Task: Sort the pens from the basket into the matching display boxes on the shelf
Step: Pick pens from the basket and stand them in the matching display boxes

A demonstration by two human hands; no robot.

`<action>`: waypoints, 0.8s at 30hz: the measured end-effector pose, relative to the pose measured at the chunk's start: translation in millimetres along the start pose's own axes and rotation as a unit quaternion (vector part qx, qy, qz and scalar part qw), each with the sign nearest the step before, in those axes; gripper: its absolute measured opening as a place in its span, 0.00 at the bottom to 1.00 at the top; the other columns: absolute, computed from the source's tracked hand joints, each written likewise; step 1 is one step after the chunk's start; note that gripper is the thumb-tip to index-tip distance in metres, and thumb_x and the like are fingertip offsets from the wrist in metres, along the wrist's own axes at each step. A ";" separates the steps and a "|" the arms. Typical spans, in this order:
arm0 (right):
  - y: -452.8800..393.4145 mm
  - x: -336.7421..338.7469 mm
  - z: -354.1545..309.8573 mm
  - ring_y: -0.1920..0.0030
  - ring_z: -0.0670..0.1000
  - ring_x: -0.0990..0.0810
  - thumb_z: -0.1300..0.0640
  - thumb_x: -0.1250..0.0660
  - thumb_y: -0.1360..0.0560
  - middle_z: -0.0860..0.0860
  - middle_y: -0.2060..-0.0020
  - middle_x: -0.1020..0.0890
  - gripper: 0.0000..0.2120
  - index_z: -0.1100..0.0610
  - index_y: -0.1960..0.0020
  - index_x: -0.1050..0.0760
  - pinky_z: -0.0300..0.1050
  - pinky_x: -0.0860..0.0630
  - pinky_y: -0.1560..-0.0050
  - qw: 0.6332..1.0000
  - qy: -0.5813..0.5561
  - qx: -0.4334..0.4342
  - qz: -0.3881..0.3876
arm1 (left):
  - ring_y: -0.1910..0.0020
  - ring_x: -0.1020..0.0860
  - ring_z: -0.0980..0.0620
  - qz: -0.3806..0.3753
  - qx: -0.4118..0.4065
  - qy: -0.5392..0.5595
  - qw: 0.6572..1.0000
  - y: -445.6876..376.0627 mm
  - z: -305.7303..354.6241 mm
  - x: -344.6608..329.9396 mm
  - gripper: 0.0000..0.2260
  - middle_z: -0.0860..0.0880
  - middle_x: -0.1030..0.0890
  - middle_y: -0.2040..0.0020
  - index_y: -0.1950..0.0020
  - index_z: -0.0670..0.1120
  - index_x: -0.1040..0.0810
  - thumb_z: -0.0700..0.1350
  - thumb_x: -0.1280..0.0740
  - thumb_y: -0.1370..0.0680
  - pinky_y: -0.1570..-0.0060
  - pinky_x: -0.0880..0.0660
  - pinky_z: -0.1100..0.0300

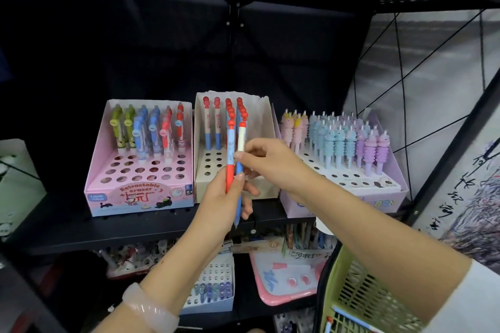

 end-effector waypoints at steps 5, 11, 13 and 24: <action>-15.6 3.6 -15.6 0.66 0.47 0.21 0.58 0.40 0.21 0.52 0.63 0.20 0.08 0.56 0.58 0.28 0.37 0.21 0.62 0.993 -0.048 0.029 0.105 | 0.78 0.26 0.54 0.043 0.032 0.013 0.998 5.1 2.3 26.3 0.08 0.52 0.18 0.68 0.49 0.50 0.27 0.48 0.44 0.19 0.78 0.29 0.64; -47.3 -1.0 -43.3 0.64 0.48 0.18 0.58 0.36 0.23 0.52 0.64 0.18 0.03 0.55 0.53 0.31 0.37 0.21 0.62 0.963 0.065 0.128 0.227 | 0.80 0.36 0.57 0.108 0.021 -0.006 0.994 5.8 8.0 62.2 0.08 0.51 0.23 0.71 0.50 0.50 0.27 0.47 0.44 0.18 0.81 0.40 0.66; -57.1 -12.2 -50.0 0.67 0.46 0.20 0.58 0.36 0.23 0.50 0.65 0.20 0.05 0.55 0.54 0.33 0.33 0.25 0.68 0.953 0.137 0.144 0.231 | 0.80 0.37 0.57 0.116 0.018 0.009 0.993 7.0 10.6 68.7 0.07 0.52 0.23 0.72 0.50 0.50 0.27 0.46 0.44 0.18 0.81 0.40 0.67; -84.9 -42.8 -57.3 0.54 0.58 0.21 0.60 0.40 0.22 0.59 0.52 0.21 0.09 0.64 0.45 0.30 0.49 0.26 0.58 0.913 0.382 0.051 0.133 | 0.80 0.36 0.58 0.124 0.004 0.004 0.992 14.1 15.1 90.4 0.08 0.53 0.22 0.71 0.49 0.51 0.26 0.46 0.44 0.18 0.81 0.40 0.68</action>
Point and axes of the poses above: each hand's wrist, its own y-axis away from the middle knuckle, its own x-axis out of the back of the hand, z = x × y, the point moved 1 cm from there along -y, towards the middle knuckle
